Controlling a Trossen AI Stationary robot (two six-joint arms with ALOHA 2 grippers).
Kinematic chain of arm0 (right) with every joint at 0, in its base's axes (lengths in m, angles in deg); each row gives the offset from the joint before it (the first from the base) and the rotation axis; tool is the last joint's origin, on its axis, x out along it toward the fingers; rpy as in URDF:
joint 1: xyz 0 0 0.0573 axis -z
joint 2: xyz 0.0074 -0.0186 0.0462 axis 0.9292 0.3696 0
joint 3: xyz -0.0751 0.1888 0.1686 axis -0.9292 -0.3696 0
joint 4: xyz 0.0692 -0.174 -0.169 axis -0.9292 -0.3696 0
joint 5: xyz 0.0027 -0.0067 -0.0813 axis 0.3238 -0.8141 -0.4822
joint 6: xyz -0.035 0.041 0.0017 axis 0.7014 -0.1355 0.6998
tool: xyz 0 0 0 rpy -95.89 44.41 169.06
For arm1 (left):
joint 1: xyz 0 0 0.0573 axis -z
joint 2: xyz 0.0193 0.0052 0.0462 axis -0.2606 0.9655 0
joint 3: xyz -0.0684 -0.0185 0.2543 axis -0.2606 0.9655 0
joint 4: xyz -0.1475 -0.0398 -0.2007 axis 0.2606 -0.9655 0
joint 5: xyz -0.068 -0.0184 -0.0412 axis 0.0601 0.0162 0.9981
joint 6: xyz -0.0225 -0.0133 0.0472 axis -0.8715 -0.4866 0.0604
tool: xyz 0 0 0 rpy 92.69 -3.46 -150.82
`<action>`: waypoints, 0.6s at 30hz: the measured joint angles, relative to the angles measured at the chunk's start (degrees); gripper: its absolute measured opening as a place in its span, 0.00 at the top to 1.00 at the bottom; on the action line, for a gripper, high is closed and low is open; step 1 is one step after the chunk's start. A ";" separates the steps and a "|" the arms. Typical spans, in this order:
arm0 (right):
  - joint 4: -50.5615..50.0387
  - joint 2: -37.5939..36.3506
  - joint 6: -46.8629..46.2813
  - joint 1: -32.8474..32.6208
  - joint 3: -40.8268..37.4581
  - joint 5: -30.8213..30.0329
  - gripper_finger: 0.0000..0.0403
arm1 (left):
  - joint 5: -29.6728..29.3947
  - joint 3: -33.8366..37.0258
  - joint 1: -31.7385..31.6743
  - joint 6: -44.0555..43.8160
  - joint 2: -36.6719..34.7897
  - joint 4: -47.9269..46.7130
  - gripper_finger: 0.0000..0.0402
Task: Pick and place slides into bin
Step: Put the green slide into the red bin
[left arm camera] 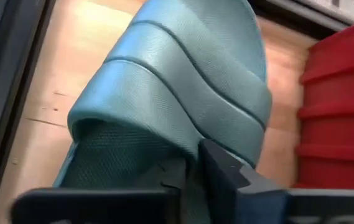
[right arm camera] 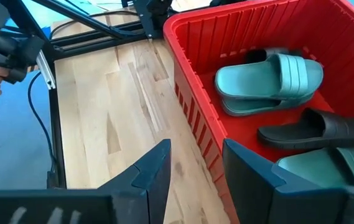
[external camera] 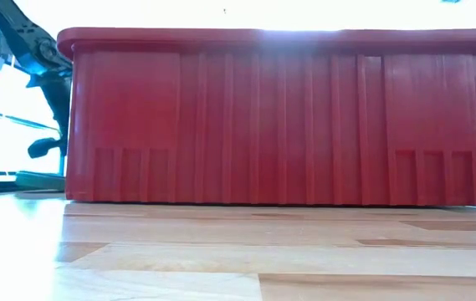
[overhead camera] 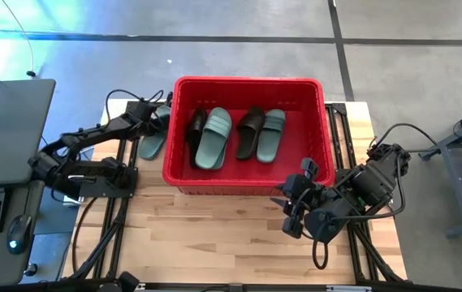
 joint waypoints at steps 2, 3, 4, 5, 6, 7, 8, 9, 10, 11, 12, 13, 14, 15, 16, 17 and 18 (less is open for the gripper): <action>0.00 0.00 0.01 -0.01 0.00 0.50 0.67 | 0.16 0.36 0.00 1.67 1.14 1.33 0.97; 0.00 0.00 0.02 -0.01 0.00 0.69 0.67 | 0.36 0.41 0.00 2.35 1.38 1.55 0.98; 0.00 0.00 0.02 -0.01 0.00 0.77 0.67 | 0.71 0.43 0.00 3.34 1.41 1.79 0.98; 0.00 0.00 0.02 -0.01 0.00 0.89 0.67 | 1.20 0.45 0.00 4.32 1.39 2.19 0.97; 0.00 0.00 0.02 -0.01 0.00 1.17 0.67 | 2.01 0.47 0.00 5.94 1.29 2.87 0.97; 0.00 0.00 0.02 -0.01 0.00 1.25 0.67 | 2.96 0.45 0.00 7.78 1.02 3.51 0.97; -0.02 0.00 0.06 -0.01 0.00 1.25 0.67 | 3.82 0.28 0.03 9.31 0.62 3.92 0.98; -0.02 0.00 0.26 -0.02 0.00 1.25 0.67 | 4.56 0.11 0.07 10.36 0.06 4.42 0.99; -0.02 0.00 0.37 -0.03 0.00 1.25 0.67 | 5.16 0.06 0.09 10.67 -0.58 4.97 0.99; -0.04 0.00 0.47 -0.03 0.00 1.35 0.67 | 5.63 0.04 0.09 10.64 -1.38 5.32 0.98; -0.14 0.00 0.46 -0.03 0.00 1.59 0.67 | 5.88 0.04 0.09 10.56 -2.27 5.46 0.99; -0.36 0.00 0.48 -0.03 0.00 1.76 0.67 | 6.17 0.03 0.09 10.57 -3.17 5.44 0.99; -0.62 0.00 0.48 -0.03 0.00 1.99 0.67 | 6.18 0.01 0.11 10.71 -4.27 5.17 0.99; -0.73 0.00 0.47 -0.03 0.00 2.27 0.67 | 6.14 0.02 0.09 10.93 -5.49 4.78 0.99; -0.79 0.00 0.47 -0.03 0.00 2.51 0.67 | 6.12 0.02 0.09 11.04 -6.71 4.51 0.99; -0.85 0.00 0.47 -0.03 0.00 2.72 0.67 | 5.94 0.03 0.09 11.10 -7.95 4.34 0.99; -0.87 0.00 0.48 -0.03 0.00 2.72 0.67 | 5.54 0.02 0.09 11.16 -9.26 4.18 0.99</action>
